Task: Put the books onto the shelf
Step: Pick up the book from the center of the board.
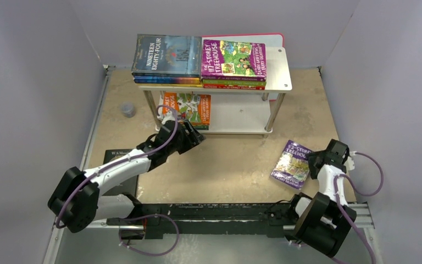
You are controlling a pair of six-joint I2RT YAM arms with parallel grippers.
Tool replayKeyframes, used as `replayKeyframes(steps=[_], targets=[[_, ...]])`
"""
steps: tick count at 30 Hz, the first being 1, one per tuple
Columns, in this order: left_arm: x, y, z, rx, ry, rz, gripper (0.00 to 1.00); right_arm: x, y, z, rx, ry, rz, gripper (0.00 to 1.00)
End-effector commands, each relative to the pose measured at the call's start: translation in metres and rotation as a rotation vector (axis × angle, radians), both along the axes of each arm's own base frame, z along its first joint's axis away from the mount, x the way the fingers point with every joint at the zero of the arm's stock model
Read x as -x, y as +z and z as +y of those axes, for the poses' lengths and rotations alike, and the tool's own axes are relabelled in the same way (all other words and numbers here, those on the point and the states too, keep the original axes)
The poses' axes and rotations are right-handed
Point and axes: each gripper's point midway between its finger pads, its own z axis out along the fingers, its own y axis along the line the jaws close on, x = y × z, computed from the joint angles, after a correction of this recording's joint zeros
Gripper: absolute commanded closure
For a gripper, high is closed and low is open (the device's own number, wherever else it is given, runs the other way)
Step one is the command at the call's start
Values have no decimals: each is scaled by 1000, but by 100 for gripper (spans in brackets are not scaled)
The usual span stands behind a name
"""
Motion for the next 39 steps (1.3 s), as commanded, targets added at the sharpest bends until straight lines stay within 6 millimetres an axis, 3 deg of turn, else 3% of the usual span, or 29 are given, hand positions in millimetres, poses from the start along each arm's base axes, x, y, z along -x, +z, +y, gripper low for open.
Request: replayKeyframes(steps=[1, 4, 9, 12, 22, 25, 29, 33, 39], targets=[[-9, 13, -20, 74, -49, -43, 37, -13, -1, 42, -129, 236, -94, 45], [-10, 8, -23, 93, -56, -47, 37, -14, 0, 45, -131, 288, -90, 56], [-11, 7, -24, 94, -63, -61, 38, -24, 8, 48, -115, 360, -139, 90], [-12, 8, -25, 96, -63, -69, 38, -31, 14, 51, -122, 405, -169, 100], [-10, 2, -39, 172, -104, -65, 38, -38, 40, 71, -150, 525, -276, 100], [-9, 1, -45, 207, -117, -62, 38, -28, 45, 78, -167, 567, -241, 100], [-11, -12, -40, 204, -20, -32, 39, -8, 32, 100, -262, 593, -186, 100], [-2, -11, -57, 208, -36, -49, 39, 1, 36, 107, -262, 594, -201, 100], [9, -12, -101, 254, -143, -60, 36, 6, 47, 120, -271, 671, -225, 100]])
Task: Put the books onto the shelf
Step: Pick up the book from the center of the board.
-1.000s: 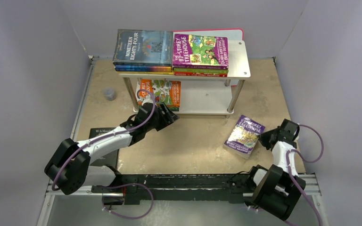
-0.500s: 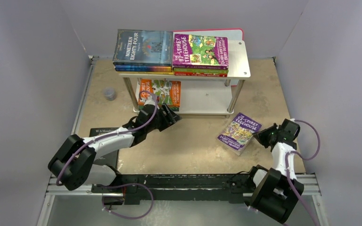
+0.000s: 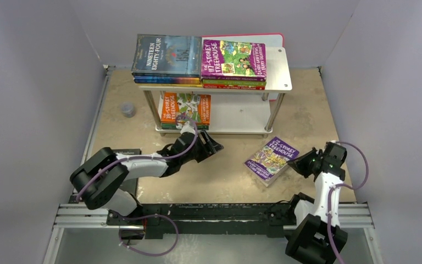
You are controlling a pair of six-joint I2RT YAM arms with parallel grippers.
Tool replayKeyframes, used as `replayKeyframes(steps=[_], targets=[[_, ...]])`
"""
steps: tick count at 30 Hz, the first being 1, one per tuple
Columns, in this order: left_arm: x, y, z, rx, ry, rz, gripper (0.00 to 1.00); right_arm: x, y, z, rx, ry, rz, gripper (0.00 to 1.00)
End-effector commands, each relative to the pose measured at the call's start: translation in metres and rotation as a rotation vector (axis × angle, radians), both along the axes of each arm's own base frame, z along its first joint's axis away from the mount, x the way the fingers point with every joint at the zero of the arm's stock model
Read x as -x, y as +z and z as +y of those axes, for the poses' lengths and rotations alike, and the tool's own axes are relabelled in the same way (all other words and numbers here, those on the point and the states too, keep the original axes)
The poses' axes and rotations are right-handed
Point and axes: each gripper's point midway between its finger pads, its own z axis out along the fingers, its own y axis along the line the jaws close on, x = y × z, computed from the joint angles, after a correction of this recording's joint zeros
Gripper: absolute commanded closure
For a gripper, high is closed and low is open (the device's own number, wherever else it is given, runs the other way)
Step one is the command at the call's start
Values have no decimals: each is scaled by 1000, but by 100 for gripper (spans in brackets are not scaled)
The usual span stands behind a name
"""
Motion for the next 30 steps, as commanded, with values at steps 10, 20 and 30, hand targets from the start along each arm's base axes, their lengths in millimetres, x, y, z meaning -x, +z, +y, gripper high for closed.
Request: replayKeyframes(steps=[10, 20, 30], targets=[[3, 34, -67, 146, -183, -154, 31, 0, 48, 57, -91, 274, -245, 100], [13, 1, -62, 72, -214, -84, 31, 4, 76, 98, -164, 481, -401, 100], [24, -3, -61, 124, -223, -40, 33, 8, 49, 79, -25, 420, -248, 100]])
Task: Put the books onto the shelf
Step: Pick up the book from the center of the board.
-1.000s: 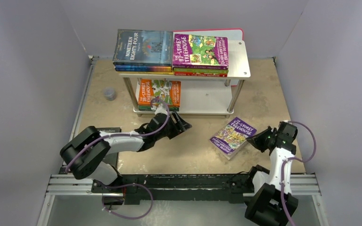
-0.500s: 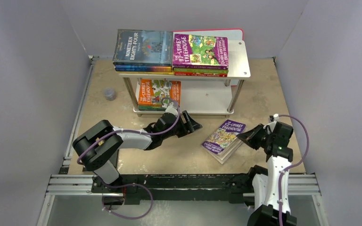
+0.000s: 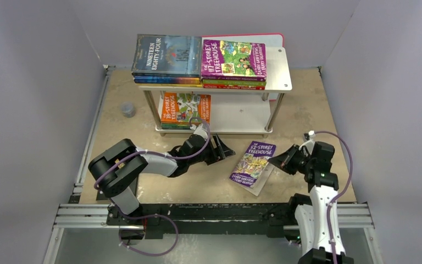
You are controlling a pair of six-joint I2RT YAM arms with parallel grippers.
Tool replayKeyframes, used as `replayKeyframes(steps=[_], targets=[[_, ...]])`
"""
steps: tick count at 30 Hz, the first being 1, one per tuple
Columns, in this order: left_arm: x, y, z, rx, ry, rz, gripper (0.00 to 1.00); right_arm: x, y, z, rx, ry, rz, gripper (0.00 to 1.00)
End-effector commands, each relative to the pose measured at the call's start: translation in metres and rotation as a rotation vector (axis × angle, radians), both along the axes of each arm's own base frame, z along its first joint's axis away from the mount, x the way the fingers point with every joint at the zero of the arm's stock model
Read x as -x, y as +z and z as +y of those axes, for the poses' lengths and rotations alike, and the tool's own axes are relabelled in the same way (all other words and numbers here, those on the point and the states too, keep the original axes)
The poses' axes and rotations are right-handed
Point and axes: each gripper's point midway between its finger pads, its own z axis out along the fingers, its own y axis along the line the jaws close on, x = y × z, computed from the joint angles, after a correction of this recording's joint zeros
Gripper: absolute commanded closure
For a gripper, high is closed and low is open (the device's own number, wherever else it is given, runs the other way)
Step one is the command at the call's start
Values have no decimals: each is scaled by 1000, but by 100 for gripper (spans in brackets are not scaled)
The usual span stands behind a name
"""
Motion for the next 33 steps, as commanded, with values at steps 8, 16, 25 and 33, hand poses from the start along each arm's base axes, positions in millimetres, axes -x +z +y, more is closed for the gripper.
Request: replayKeyframes(steps=[8, 16, 25, 33], targets=[[-1, 11, -3, 37, 6, -18, 34, -7, -54, -50, 239, -208, 232, 45], [-2, 14, -3, 15, -1, -39, 35, -13, -68, -43, 304, -190, 280, 28], [-6, 12, 8, -27, 35, -62, 35, -11, -88, -29, 288, -184, 345, 31], [-5, 14, 22, -40, 77, -86, 35, -26, -78, -36, 318, -229, 252, 100]])
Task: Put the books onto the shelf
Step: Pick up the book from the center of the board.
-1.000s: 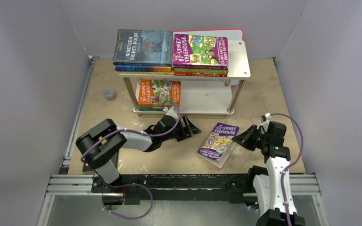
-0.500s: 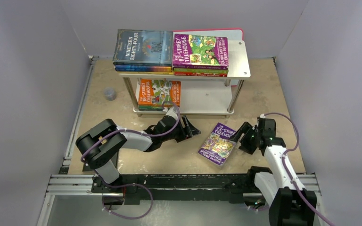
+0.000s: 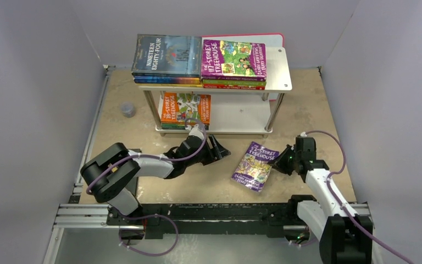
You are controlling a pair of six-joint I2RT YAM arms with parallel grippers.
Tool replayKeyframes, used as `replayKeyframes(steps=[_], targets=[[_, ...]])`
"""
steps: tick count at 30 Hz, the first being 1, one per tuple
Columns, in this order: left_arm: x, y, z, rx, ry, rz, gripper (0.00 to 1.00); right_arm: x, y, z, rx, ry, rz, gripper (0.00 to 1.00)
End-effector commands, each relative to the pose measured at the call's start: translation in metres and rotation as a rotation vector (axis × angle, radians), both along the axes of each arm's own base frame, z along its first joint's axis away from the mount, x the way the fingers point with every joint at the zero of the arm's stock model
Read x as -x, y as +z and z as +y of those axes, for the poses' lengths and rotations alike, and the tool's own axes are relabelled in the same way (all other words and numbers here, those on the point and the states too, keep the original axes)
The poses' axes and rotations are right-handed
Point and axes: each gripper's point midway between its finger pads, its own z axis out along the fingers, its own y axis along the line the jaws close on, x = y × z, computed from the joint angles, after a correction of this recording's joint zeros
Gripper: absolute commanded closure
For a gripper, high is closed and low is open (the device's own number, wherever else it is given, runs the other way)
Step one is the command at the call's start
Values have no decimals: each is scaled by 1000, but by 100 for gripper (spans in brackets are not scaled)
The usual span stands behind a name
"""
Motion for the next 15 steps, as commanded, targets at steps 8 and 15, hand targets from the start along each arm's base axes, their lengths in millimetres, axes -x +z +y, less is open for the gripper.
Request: replayKeyframes(steps=[8, 15], targets=[[1, 48, 6, 115, 22, -112, 36, -25, 75, 31, -100, 208, -356, 100], [17, 106, 3, 230, -81, -242, 35, -12, 139, 68, -275, 417, -613, 100]])
